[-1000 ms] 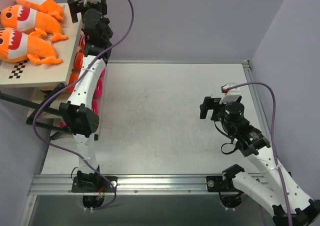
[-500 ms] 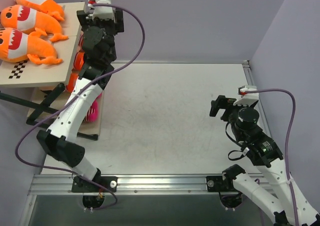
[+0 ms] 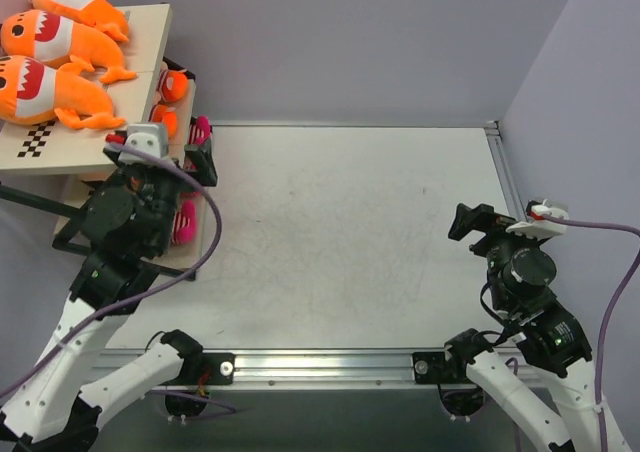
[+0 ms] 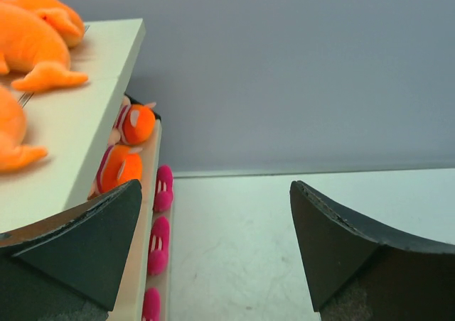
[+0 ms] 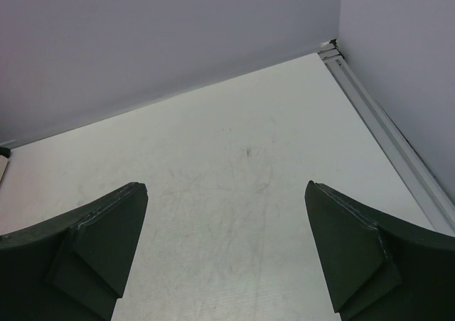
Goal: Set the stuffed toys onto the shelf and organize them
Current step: Place the stuffed toy onto shelf
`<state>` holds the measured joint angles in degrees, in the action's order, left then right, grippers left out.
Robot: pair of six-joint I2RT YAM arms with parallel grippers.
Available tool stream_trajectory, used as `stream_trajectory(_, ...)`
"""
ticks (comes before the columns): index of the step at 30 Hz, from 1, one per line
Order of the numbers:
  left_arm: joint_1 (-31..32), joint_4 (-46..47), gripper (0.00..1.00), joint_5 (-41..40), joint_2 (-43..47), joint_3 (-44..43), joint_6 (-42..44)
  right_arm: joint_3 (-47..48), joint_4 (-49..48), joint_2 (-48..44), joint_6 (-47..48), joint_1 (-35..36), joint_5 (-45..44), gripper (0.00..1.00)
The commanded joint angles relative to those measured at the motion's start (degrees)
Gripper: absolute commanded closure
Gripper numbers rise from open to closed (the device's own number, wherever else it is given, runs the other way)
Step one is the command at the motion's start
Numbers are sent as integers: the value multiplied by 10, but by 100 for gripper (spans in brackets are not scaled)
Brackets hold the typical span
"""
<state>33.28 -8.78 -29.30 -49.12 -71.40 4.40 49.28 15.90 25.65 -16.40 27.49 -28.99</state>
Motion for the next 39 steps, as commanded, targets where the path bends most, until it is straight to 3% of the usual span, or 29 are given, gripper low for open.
stream_trajectory(1,3,-103,6,2,94,30,-55,-11,-4,-18,7,5,-39,1)
stream_trajectory(8,2,-239,6,38,213,48,-77,-31,-22,-60,23,4,-60,1)
stream_trajectory(17,1,-344,6,22,358,91,-62,-40,-32,-100,42,4,-71,1)
stream_trajectory(25,2,-332,6,-26,459,135,-60,-43,-33,-117,50,3,-71,1)
stream_trajectory(39,2,-317,6,-75,508,161,-98,-47,-40,-122,58,2,-52,1)
